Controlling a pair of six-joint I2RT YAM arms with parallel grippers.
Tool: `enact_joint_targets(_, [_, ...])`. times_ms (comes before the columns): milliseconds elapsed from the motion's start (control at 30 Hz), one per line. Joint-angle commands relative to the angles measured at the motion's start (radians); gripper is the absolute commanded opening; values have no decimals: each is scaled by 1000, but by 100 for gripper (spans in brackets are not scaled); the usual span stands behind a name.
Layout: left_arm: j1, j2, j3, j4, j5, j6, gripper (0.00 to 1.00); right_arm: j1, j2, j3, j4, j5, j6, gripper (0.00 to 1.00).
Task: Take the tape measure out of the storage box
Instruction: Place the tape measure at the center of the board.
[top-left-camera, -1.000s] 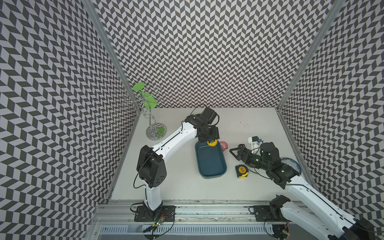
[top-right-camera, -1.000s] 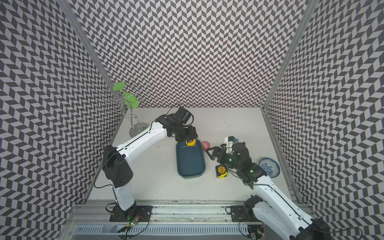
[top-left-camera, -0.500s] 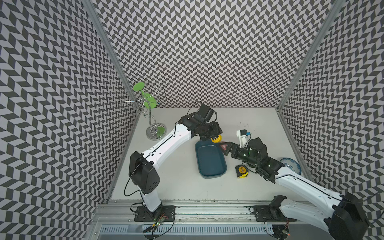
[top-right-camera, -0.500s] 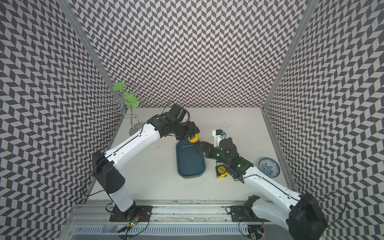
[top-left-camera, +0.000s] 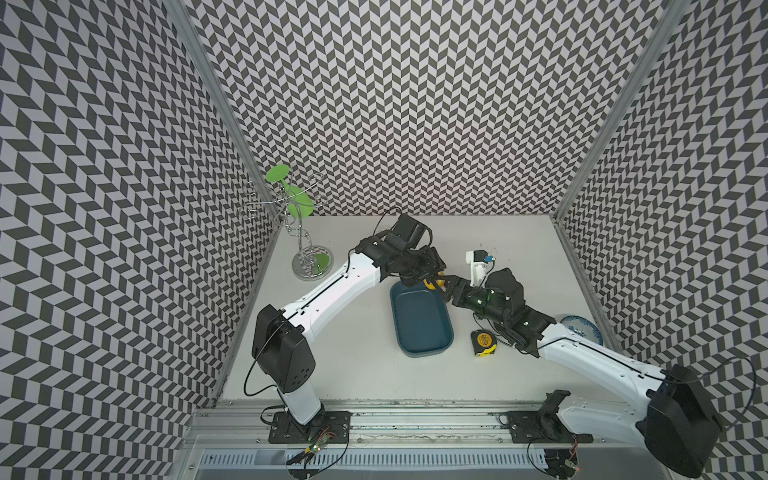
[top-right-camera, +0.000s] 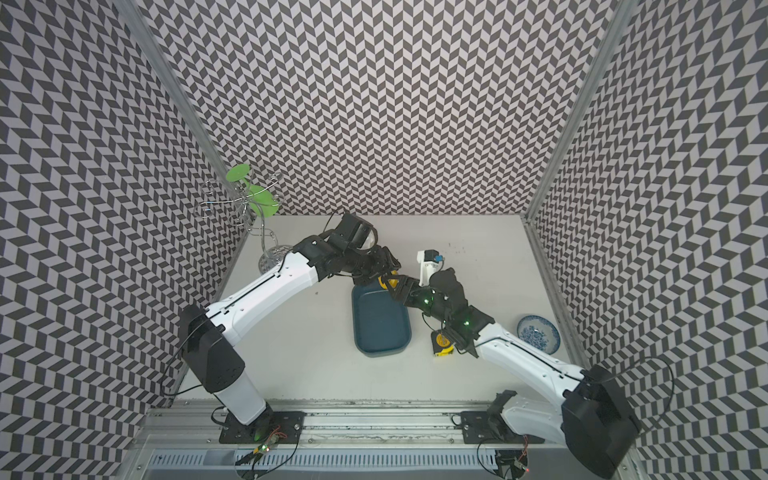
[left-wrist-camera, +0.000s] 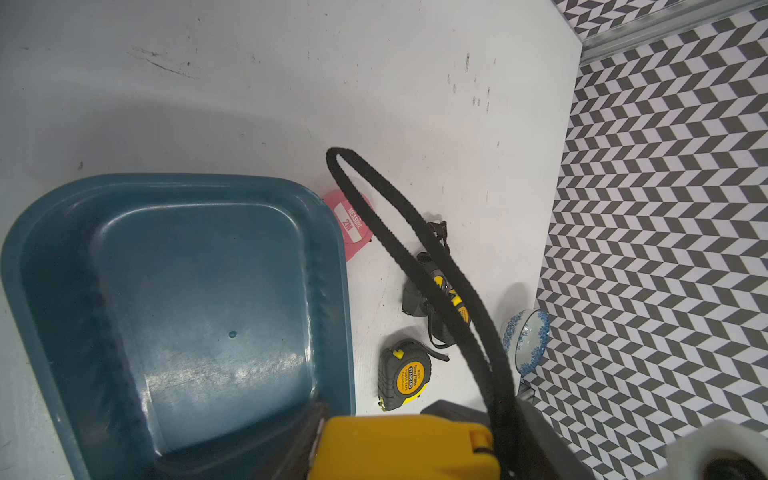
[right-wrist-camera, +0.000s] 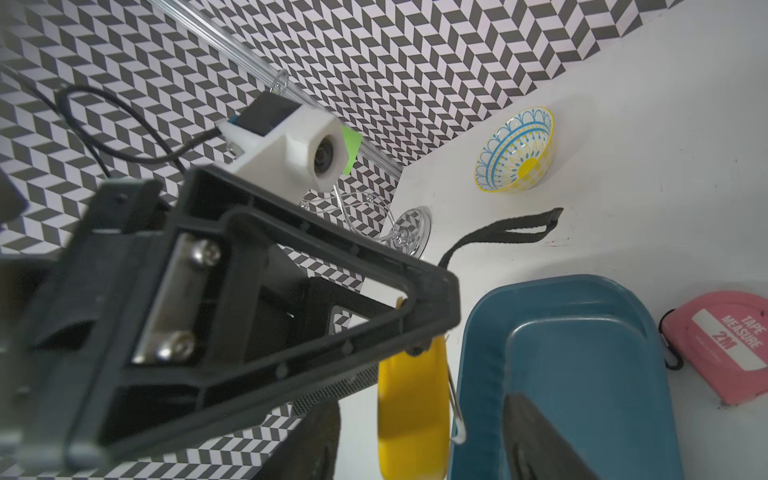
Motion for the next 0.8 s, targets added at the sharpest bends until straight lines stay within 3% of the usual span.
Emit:
enact_joint_targets(0, [-10,-47,-6,51,24,-12,0,9,10,24,67,16,-1,57])
enact_joint_targets(300, [-12,-43,-17,69,43,-15,0,9,21,28,67,29,-1,20])
enact_joint_targets(333, [-12,-42,-17,70,44,-11,7,9,20,27,63,32,-2,17])
enact_joint_targets(467, [-7,-46,-17,68,28,10,64,8,10,27,29,66,3,10])
enact_joint_targets(567, [11,-55,-23,52,4,41,93,-15,-16,9,16,97,6,8])
enact_joint_targets(600, [17,-60,-26,41,-10,54,100,-30,-26,3,7,94,7,7])
enact_joint_targets(767, [61,-114,-84,-3,-80,132,100,-142,-57,-14,-56,4,-10,7])
